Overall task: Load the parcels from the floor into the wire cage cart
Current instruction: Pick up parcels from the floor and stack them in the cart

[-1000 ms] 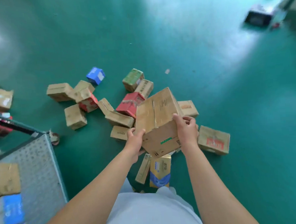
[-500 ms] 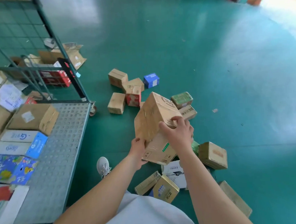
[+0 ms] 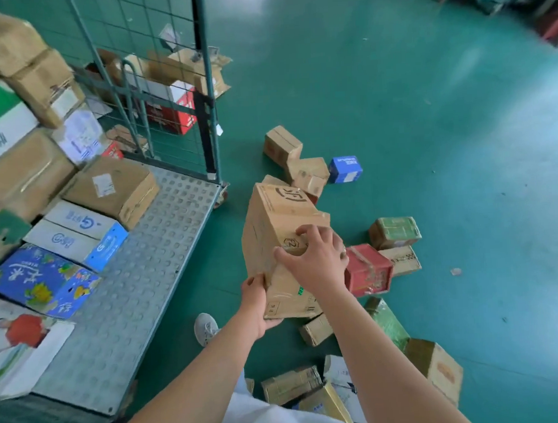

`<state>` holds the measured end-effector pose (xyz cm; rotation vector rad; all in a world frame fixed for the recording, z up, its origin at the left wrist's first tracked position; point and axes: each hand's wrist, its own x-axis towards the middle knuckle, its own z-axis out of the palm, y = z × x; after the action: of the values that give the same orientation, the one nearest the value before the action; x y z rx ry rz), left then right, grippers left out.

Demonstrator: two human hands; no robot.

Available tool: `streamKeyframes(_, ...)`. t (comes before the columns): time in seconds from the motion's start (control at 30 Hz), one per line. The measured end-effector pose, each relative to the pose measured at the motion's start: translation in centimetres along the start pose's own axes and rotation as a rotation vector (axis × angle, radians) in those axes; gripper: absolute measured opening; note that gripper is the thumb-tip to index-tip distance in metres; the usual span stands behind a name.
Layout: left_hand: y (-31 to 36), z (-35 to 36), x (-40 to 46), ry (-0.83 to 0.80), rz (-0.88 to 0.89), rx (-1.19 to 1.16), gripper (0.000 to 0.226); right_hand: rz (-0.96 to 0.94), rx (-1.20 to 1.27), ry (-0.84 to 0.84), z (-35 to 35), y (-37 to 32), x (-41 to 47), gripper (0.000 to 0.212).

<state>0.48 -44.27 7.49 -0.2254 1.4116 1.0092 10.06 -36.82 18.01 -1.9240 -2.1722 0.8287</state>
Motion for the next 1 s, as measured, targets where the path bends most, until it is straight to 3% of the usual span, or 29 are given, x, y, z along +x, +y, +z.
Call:
streamKeyframes(0.33,19.7,-9.1,8.5,0.11,-0.003,-0.118,0.032,-0.126,-0.132,-0.207,6.8,-20.7,15.9,0.067)
streamKeyframes(0.63,29.8,-15.6,9.4,0.09,-0.004,-0.285,0.042,-0.365,-0.296,-0.304,10.3,-34.3,21.7,0.076)
streamKeyframes(1.0,42.4,-17.5,14.9,0.121,0.0,-0.496,0.049,-0.578,-0.517,-0.368,15.5,-46.2,33.3,0.08)
